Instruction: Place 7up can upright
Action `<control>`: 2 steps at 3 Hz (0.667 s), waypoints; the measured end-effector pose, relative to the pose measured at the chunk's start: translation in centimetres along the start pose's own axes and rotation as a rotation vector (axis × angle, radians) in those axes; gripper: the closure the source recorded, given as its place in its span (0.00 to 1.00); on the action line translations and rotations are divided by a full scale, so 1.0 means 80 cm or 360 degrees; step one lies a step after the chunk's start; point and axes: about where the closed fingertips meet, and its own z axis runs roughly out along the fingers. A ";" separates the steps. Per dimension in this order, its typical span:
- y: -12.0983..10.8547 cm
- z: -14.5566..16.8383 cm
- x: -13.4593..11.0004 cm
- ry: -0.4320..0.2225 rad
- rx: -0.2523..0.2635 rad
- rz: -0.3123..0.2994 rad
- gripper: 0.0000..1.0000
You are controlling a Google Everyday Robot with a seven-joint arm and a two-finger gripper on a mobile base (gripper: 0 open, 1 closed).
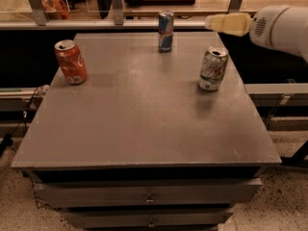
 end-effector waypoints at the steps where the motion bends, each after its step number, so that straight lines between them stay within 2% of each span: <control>1: 0.066 -0.012 0.092 0.0173 -0.0184 0.0109 0.00; 2: 0.072 -0.014 0.092 0.0182 -0.0192 0.0201 0.00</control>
Offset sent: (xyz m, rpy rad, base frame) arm 0.0210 -0.0454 0.0574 0.0321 -0.0730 -0.1112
